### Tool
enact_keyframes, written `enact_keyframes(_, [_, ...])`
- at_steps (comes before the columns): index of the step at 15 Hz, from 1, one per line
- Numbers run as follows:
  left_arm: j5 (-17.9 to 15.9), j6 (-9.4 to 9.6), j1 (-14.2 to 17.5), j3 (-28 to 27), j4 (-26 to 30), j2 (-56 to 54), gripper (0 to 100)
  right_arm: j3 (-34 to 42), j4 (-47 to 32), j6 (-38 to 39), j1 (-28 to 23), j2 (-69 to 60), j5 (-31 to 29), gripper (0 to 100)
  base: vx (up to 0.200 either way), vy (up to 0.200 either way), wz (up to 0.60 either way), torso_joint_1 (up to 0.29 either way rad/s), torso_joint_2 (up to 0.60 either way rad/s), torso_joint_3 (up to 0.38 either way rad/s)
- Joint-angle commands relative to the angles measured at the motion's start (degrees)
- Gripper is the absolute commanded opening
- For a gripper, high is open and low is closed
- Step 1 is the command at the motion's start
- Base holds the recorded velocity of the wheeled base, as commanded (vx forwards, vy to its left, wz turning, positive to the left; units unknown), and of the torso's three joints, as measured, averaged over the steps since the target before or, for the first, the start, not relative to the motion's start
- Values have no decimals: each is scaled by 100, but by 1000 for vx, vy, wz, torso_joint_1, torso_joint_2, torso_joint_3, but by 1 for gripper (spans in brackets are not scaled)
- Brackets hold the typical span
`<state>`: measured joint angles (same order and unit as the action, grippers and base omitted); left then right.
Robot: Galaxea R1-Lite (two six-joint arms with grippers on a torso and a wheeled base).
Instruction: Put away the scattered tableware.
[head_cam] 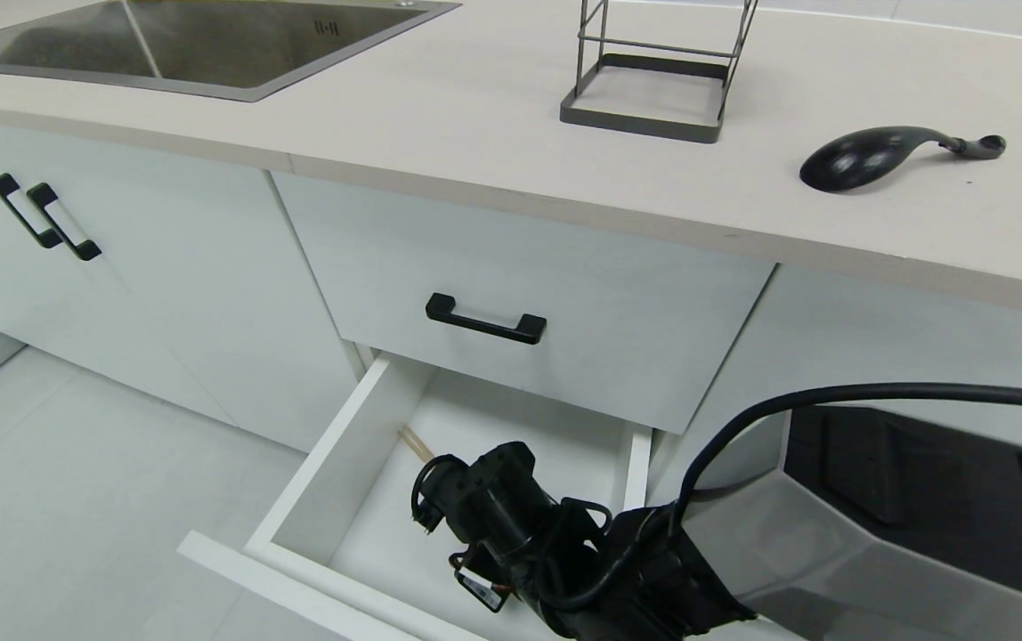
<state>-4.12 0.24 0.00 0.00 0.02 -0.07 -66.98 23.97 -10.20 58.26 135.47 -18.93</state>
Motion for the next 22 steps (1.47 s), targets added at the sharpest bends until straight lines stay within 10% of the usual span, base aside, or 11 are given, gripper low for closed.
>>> enact_keyframes(1, [-1, 2, 0, 0, 6, 7, 100, -9, 12, -8, 1, 120, 12, 0, 0, 0, 0, 0, 0, 0])
enact_keyframes(5, [-1, 2, 0, 0, -2, 7, 100, -61, 3, -43, 1, 199, 4, 0, 0, 0, 0, 0, 0, 0])
enact_keyframes(6, [-1, 2, 0, 0, -2, 7, 100, -79, 3, -96, 1, 190, 12, 100, 0, 0, 0, 0, 0, 0])
enact_keyframes(22, [-1, 2, 0, 0, 6, 7, 100, 334, -428, -113, 827, -1981, 83, 100, 0, 0, 0, 0, 0, 0])
